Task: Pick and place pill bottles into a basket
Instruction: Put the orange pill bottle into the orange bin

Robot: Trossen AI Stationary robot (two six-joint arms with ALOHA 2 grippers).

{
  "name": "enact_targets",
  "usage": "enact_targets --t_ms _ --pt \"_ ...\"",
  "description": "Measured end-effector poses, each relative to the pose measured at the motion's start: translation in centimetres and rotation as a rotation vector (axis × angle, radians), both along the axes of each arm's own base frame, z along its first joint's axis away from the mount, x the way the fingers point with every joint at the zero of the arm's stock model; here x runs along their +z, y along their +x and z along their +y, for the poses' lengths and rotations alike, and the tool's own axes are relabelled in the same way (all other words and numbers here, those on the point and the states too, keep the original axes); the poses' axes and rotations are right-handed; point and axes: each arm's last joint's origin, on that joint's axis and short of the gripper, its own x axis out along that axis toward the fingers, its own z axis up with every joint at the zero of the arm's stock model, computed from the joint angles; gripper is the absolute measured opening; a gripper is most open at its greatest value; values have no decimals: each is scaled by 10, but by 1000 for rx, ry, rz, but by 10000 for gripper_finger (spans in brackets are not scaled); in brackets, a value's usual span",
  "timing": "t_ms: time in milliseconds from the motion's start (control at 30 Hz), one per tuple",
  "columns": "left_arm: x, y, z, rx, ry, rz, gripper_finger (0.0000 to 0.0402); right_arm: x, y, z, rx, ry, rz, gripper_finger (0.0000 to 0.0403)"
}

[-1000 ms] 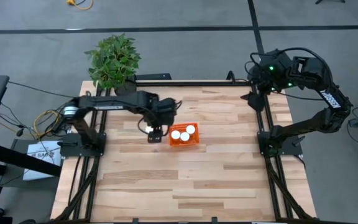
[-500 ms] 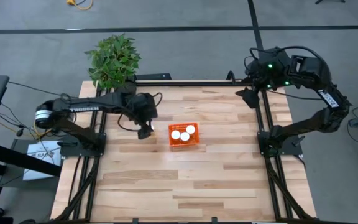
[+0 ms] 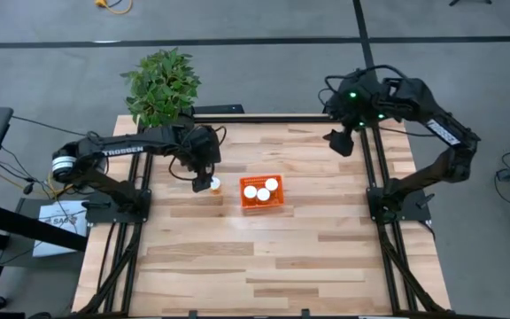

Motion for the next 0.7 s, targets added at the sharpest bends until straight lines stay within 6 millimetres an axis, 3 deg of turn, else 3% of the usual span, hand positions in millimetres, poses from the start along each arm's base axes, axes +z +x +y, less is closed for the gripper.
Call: enact_targets --t_ms 267,700 --pt "-19 10 -2 -90 39 109 265 -11 17 -7 60 -12 66 296" --pt "-45 31 -17 -260 116 198 265 -14 17 -7 71 -2 102 296"
